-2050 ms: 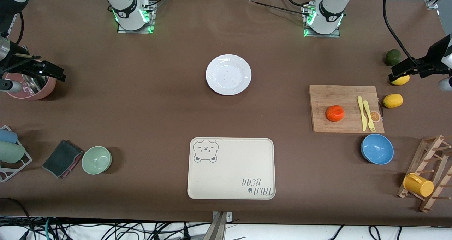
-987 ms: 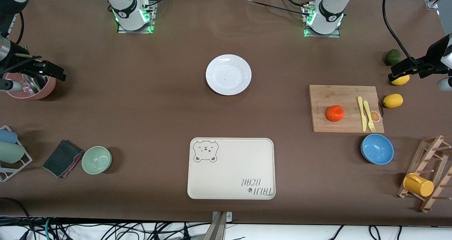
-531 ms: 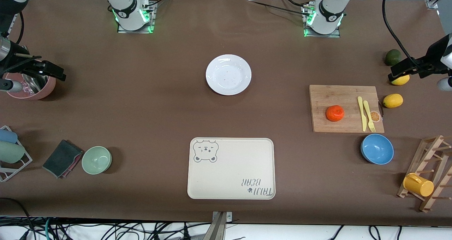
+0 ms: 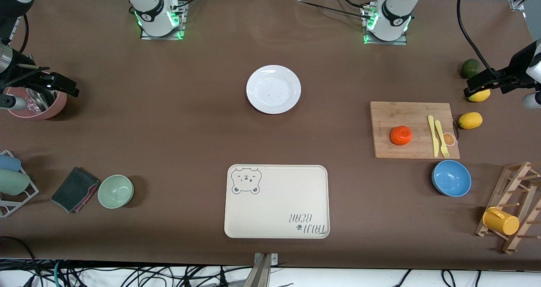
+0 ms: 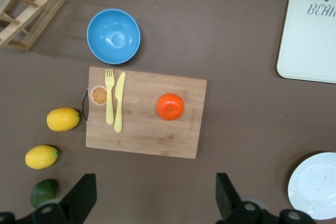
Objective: Place orange and plate with both arms
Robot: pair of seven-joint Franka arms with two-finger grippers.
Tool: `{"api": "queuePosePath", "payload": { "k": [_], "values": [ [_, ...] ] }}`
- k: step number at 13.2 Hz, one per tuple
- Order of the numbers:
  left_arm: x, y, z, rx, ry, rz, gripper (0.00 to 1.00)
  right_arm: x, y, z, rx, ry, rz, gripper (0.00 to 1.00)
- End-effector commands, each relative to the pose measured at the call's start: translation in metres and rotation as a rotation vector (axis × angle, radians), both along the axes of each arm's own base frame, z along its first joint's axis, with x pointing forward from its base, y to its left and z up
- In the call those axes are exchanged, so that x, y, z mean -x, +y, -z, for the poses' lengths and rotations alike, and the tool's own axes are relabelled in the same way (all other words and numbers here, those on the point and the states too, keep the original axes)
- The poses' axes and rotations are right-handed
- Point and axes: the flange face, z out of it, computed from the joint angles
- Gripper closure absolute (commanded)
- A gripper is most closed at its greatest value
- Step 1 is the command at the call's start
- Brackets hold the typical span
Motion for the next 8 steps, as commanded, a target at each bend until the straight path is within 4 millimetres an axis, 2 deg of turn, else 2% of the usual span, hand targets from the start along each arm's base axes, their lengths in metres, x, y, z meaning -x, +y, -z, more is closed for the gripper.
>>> {"api": "queuePosePath", "payload": {
  "k": [1, 4, 8],
  "values": [
    [-0.002, -0.005, -0.006, -0.012, -0.001, 0.002, 0.00, 0.002, 0.000, -0.003, -0.016, 0.002, -0.002, 0.00],
    [-0.002, -0.019, -0.007, -0.012, -0.002, 0.028, 0.00, 0.002, 0.000, -0.003, -0.016, 0.002, -0.003, 0.00],
    [-0.002, -0.019, -0.007, -0.018, -0.002, 0.031, 0.00, 0.002, 0.000, -0.003, -0.016, 0.002, -0.002, 0.00]
  ]
}}
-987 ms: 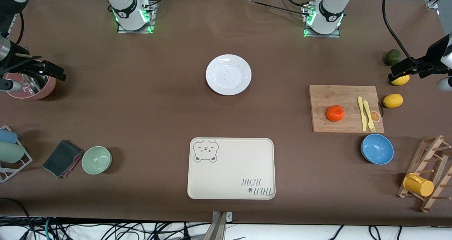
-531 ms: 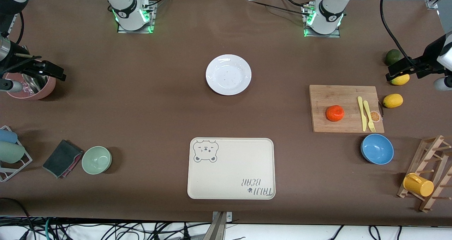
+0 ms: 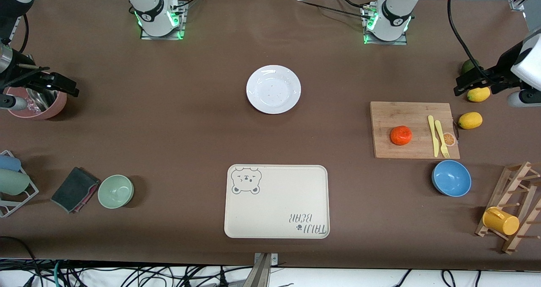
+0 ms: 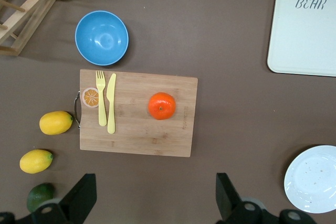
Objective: Place orange and plate with both arms
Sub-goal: 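Move the left gripper down over the orange on the cutting board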
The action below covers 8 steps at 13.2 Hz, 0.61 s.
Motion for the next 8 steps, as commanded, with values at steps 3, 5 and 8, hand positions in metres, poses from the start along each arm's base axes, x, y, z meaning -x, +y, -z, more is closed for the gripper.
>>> {"api": "queuePosePath", "payload": {
  "k": [3, 5, 8],
  "values": [
    [-0.008, 0.001, 0.005, -0.021, 0.003, 0.007, 0.00, 0.002, 0.000, -0.003, -0.016, 0.002, -0.002, 0.00],
    [-0.021, 0.002, 0.035, -0.006, 0.053, 0.004, 0.00, 0.002, 0.000, -0.003, -0.016, 0.002, -0.003, 0.00],
    [-0.042, 0.008, 0.066, -0.003, 0.047, -0.005, 0.00, 0.002, 0.000, -0.003, -0.016, 0.002, -0.003, 0.00]
  ]
}}
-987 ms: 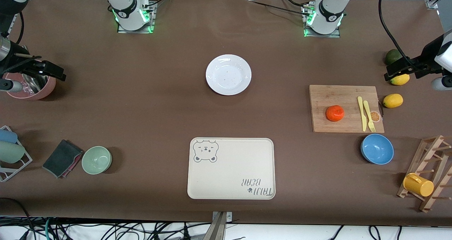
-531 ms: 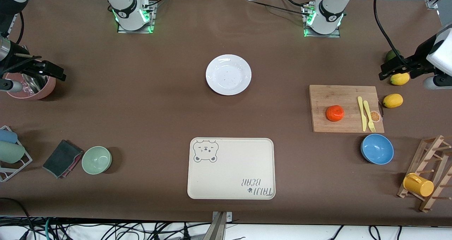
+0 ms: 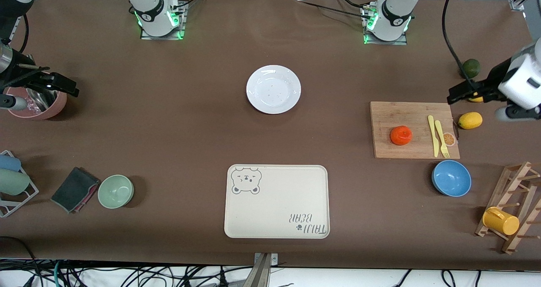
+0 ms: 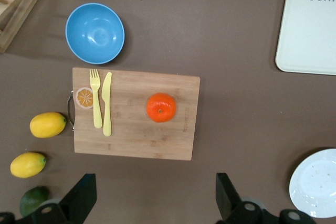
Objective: Place orange and plate with both arms
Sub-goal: 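Move the left gripper down over the orange on the cutting board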
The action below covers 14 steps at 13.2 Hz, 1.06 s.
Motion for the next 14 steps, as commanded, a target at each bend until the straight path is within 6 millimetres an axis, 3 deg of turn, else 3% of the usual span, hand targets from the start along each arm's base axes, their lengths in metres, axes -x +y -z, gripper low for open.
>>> {"api": "queuePosePath", "payload": {
  "k": [1, 5, 11, 14],
  "values": [
    [-0.018, 0.007, 0.024, -0.012, 0.001, -0.002, 0.00, 0.002, 0.000, -0.003, -0.016, 0.002, -0.003, 0.00],
    [-0.034, 0.007, 0.060, -0.007, 0.006, -0.004, 0.00, 0.002, 0.000, -0.003, -0.016, 0.002, -0.003, 0.00],
    [-0.019, 0.009, 0.175, -0.005, -0.100, -0.018, 0.00, 0.002, 0.000, -0.003, -0.016, 0.002, -0.002, 0.00],
    [-0.006, 0.008, 0.221, -0.004, -0.130, -0.020, 0.00, 0.002, 0.000, -0.003, -0.016, 0.002, -0.003, 0.00]
  ]
}}
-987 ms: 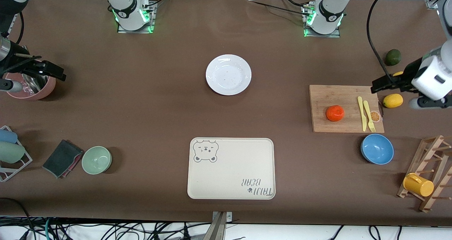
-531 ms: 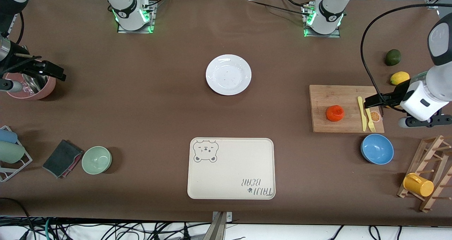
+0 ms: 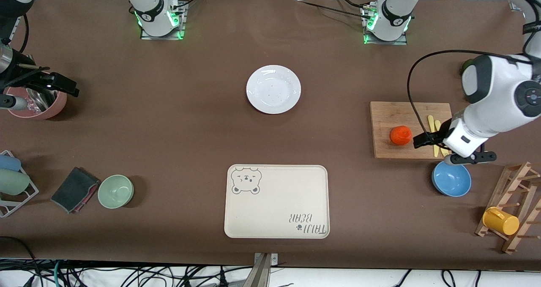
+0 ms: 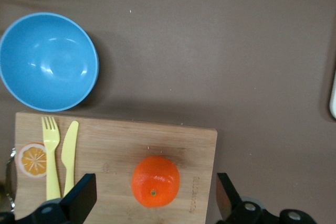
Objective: Place orange and plate with both arms
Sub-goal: 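Lower the left gripper and close it on the orange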
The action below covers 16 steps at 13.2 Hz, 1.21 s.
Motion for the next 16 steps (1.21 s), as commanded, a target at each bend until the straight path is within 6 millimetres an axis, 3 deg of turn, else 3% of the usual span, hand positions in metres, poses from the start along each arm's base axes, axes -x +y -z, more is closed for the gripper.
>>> {"api": "queuePosePath", "payload": {
  "k": [1, 3, 7, 10, 16],
  "values": [
    [0.017, 0.001, 0.030, -0.013, -0.006, 0.008, 0.00, 0.002, 0.000, -0.003, -0.016, 0.002, -0.003, 0.00],
    [0.018, -0.003, 0.065, -0.016, 0.042, 0.023, 0.00, 0.002, 0.000, -0.003, -0.016, 0.002, -0.003, 0.00],
    [0.018, 0.004, 0.065, -0.018, 0.045, 0.015, 0.00, 0.002, 0.000, -0.003, -0.016, 0.002, -0.005, 0.00],
    [0.026, 0.014, 0.083, -0.016, 0.082, 0.000, 0.00, 0.002, 0.000, -0.003, -0.016, 0.002, -0.005, 0.00],
    [0.038, 0.010, 0.111, -0.004, 0.130, -0.004, 0.00, 0.002, 0.000, -0.003, -0.016, 0.002, -0.005, 0.00]
  ]
}}
